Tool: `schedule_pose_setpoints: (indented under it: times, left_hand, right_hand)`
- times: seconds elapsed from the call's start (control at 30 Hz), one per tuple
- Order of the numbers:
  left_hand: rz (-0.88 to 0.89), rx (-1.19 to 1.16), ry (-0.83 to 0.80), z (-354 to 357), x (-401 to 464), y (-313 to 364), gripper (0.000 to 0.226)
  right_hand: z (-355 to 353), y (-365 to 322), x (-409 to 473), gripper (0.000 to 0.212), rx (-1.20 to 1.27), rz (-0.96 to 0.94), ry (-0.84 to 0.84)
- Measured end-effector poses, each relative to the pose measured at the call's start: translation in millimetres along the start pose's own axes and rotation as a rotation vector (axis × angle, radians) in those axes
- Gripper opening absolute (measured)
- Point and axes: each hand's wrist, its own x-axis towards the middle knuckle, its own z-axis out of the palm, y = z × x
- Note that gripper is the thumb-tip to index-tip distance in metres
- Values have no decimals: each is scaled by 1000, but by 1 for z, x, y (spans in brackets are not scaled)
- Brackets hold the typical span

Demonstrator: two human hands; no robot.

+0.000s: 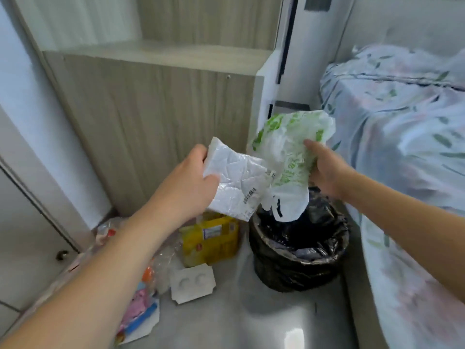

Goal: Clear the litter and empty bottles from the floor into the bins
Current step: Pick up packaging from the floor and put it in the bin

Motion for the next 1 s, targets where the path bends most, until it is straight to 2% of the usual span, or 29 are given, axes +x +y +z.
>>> schedule_pose_setpoints:
  times: [0.1,0.2,0.27,0.33,0.47,0.53,0.7,0.83,0.9,1.0]
  left_hand:
    - [96,126,-47,32,23,34,14]
    - [116,248,-123,70,45,51,17]
    - [104,327,-185,97,58,51,16]
    - [84,390,-246,122,67,48,16]
    - [80,484,-346,157,77,38,20]
    - [101,535,-376,170,78,33,18]
    - [131,658,-383,196,93,26,9]
    - [130,663,-377,220,103,21,12]
    - [134,699,-465,236,105,16,15]
    - [51,682,-703,256,106,10,15]
  right_hand:
    - [-51,8,9,53,-196,-76,44]
    - [-83,22,13,58,-313,-84,43]
    - [-94,33,16,59,-404,-44,16]
    - [-98,43,15,59,-567,78,-28]
    - [-93,47,11,78,-1292,235,-287]
    - [-92,44,10,75,-1510,231,-381]
    - [-97,45,13,45,-1649,292,-486]
    - [-90,72,23,34,-1760,289,-548]
    - [-91,78,24,32,-1751,307,-570]
    - [-93,74,21,31,-1707,289,-582]
